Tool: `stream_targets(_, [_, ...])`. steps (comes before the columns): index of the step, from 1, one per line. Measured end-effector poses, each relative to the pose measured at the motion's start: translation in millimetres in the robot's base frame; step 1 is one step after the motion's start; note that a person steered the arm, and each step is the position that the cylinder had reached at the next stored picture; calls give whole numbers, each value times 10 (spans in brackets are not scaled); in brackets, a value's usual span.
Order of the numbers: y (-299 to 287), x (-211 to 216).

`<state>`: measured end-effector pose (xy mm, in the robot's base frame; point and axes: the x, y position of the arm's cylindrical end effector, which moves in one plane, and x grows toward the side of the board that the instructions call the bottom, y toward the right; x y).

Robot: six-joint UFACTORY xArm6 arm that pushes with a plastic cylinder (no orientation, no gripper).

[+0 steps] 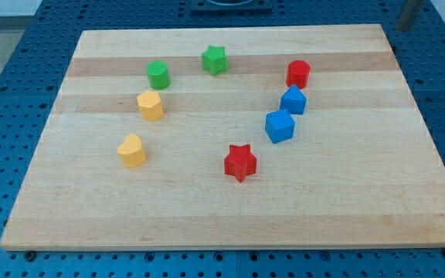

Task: Move your arm towards red circle

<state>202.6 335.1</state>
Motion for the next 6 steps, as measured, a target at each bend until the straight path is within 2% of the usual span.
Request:
stream_targets(1, [-42, 69])
stream_targets(3, [-500, 1035])
stream_targets(4, [-807, 1358])
stream_targets(6, [-1517, 1490])
